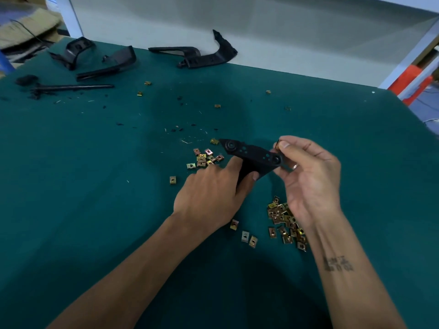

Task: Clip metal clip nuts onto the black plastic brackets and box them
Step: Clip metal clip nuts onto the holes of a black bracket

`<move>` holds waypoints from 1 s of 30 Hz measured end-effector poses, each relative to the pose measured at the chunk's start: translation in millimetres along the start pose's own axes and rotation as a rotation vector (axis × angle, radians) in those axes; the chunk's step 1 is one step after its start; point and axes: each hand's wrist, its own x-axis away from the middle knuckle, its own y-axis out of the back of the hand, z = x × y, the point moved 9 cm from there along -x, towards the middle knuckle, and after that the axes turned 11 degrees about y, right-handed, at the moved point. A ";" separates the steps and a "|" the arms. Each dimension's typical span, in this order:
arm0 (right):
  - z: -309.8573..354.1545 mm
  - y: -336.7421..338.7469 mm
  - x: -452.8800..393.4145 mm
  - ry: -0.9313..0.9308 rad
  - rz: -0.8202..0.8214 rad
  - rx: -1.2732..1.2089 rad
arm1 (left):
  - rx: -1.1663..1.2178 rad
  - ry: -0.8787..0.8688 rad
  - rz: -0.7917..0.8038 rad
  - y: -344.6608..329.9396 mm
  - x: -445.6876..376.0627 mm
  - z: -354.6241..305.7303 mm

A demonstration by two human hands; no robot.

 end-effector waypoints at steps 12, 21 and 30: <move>2.9 1.8 5.0 0.104 -0.006 0.058 | -0.113 -0.043 -0.019 2.0 3.2 -8.5; 0.1 3.6 6.3 0.132 -0.046 0.042 | -0.123 -0.041 -0.048 4.4 4.2 -8.9; 1.7 0.2 9.2 0.165 -0.043 0.072 | -0.125 -0.079 -0.084 8.5 5.4 -12.6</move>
